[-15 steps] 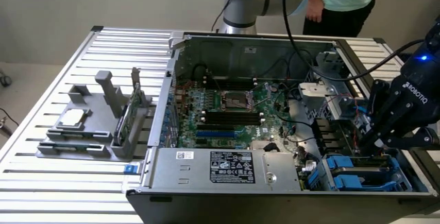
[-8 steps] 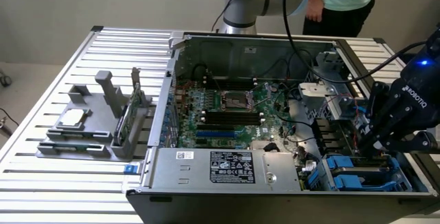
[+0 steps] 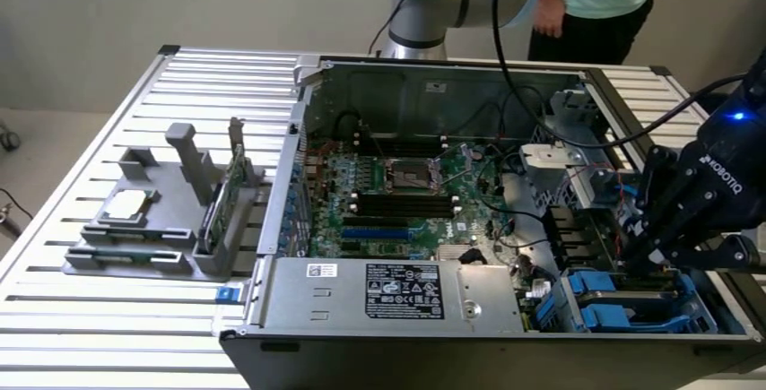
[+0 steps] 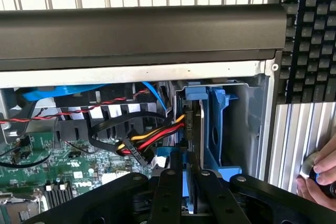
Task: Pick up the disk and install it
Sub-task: 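Insert the second disk wire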
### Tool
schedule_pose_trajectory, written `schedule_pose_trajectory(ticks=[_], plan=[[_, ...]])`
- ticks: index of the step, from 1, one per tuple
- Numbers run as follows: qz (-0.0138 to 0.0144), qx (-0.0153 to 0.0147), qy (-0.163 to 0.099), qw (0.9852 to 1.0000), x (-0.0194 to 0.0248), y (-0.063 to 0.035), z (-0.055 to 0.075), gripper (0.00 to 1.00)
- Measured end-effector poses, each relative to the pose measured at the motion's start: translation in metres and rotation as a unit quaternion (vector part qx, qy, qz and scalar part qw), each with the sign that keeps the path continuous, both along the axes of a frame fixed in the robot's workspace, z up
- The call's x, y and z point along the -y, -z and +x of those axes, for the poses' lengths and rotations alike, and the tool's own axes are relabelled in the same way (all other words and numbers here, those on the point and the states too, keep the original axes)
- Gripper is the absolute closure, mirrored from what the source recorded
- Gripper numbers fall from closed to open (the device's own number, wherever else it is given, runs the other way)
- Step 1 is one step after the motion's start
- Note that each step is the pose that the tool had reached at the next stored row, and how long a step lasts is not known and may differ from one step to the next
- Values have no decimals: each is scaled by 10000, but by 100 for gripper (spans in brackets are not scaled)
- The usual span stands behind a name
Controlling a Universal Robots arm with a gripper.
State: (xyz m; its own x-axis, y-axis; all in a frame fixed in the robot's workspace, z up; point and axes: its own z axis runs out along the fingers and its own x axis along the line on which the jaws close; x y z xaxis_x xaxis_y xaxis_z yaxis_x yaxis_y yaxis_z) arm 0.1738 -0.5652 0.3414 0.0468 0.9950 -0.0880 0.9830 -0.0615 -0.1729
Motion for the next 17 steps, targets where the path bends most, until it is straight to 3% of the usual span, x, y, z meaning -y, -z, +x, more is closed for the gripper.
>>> schedule_pose_trajectory(ticks=[17], plan=[[26,0,-83,10000,21,22,0,84]])
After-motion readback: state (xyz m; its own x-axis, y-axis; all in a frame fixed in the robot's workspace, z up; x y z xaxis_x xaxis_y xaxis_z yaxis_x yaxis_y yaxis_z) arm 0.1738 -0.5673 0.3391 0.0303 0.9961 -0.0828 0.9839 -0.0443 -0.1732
